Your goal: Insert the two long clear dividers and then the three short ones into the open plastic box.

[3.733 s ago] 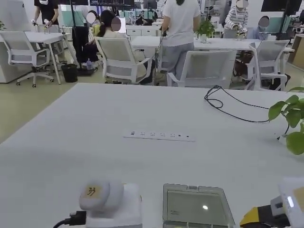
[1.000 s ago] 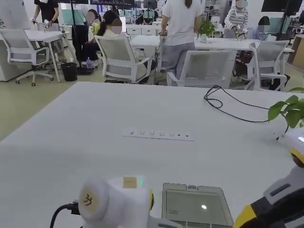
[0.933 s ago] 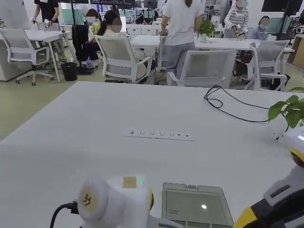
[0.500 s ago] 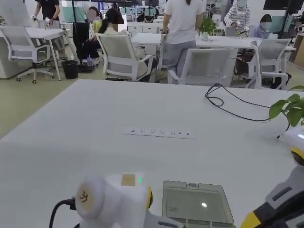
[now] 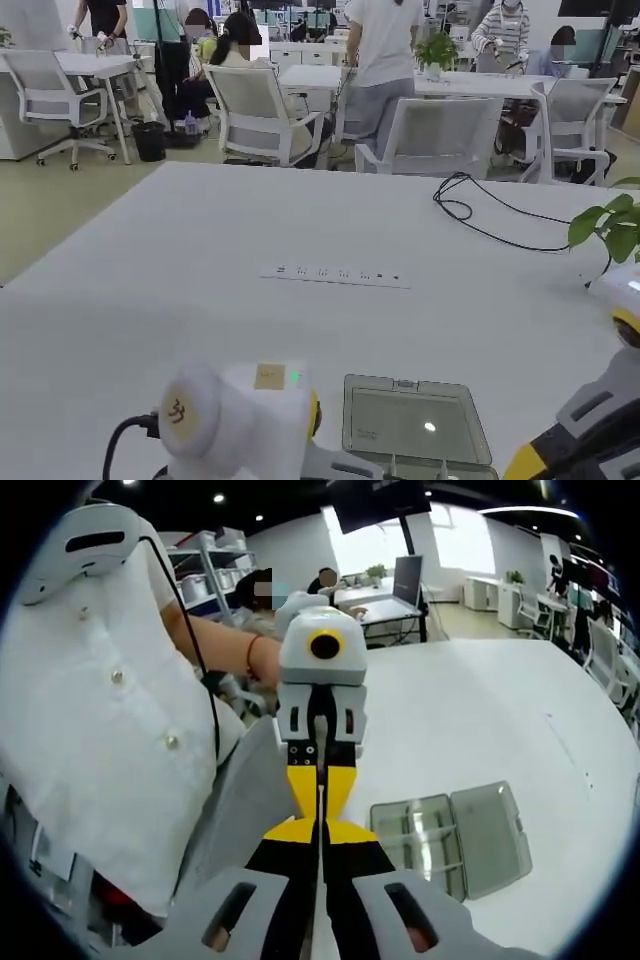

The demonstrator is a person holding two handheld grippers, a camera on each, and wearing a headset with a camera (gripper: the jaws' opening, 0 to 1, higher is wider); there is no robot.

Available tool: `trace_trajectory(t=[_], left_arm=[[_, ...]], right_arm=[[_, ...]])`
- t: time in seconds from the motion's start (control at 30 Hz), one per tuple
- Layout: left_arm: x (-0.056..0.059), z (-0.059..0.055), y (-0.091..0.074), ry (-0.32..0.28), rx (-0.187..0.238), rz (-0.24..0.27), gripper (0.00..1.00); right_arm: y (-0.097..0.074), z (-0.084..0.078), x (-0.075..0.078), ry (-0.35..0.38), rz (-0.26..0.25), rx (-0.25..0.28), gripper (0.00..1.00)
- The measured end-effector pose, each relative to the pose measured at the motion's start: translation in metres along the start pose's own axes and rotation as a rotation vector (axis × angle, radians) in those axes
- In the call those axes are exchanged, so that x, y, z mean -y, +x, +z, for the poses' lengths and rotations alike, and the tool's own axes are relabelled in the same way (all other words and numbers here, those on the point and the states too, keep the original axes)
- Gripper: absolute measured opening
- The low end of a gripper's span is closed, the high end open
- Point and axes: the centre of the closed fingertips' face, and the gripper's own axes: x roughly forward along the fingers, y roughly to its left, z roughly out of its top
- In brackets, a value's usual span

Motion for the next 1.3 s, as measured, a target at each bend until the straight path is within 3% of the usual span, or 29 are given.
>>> trace_trajectory(t=[0.43,0.7,0.97,1.2,1.3], left_arm=[[-0.004,-0.005,-0.006,-0.002,-0.009,0.035,0.08],[-0.011,-0.012,-0.018,-0.001,-0.024,0.083,0.15],[-0.023,-0.02,-0.033,0.0,-0.041,0.15,0.27],[-0.036,-0.033,-0.046,0.002,-0.069,0.213,0.49],[-0.041,-0.04,-0.052,0.007,-0.091,0.231,0.53]], right_arm=[[-0.003,0.0,-0.002,0.0,-0.024,-0.003,0.03],[-0.013,-0.007,0.007,0.012,-0.075,-0.005,0.03],[-0.018,-0.021,0.022,0.025,-0.129,-0.04,0.03],[-0.02,-0.031,0.04,0.032,-0.17,-0.064,0.03],[-0.019,-0.037,0.048,0.024,-0.193,-0.096,0.03]])
